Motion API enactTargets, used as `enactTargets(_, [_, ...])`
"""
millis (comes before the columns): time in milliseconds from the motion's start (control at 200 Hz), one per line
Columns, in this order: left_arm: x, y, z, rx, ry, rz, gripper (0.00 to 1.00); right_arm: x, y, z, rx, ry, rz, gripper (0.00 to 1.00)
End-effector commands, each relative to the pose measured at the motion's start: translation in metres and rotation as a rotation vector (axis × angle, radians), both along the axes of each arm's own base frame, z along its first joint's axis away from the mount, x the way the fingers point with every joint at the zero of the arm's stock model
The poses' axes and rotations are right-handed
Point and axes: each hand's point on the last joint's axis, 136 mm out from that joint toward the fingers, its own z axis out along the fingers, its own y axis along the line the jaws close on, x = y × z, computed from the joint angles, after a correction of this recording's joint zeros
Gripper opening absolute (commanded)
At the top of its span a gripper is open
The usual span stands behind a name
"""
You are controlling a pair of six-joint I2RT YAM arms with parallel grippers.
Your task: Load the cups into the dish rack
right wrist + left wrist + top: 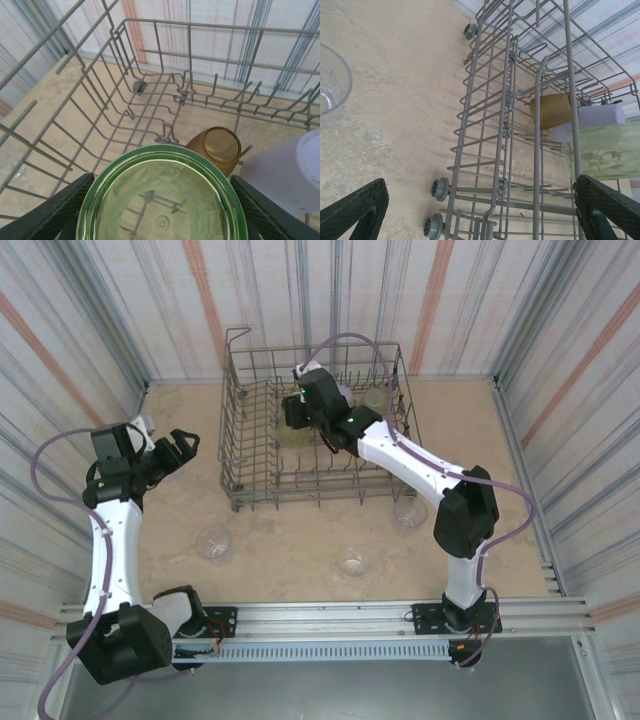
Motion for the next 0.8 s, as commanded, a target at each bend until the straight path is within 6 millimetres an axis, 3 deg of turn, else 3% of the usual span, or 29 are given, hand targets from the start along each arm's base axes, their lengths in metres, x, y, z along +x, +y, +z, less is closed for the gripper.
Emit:
enactTargets(0, [-0.001,0.000,-0.002,-0.020,0.000,-0.005,0.99,0.007,0.008,0.015,-0.085,-0.099,-0.009,0.45])
enactTargets(100, [0.000,0.001,-0.005,-0.042,0.013,-0.006,0.99,0.010,0.013,0.007,-0.097,-0.094,-0.005,0.45])
enactTargets(130, [0.000,0.001,-0.006,-0.051,0.016,-0.004,0.99,0.012,0.016,0.020,-0.078,-0.117,-0.009,0.45])
enactTargets(336, [0.001,0.003,-0.007,-0.065,0.017,0.000,0.99,0.020,0.021,0.015,-0.092,-0.128,-0.023,0.45])
enactTargets(796, [-0.002,0.005,-0.006,-0.052,0.017,0.009,0.99,0.032,0.034,-0.012,-0.117,-0.101,-0.018,0.45])
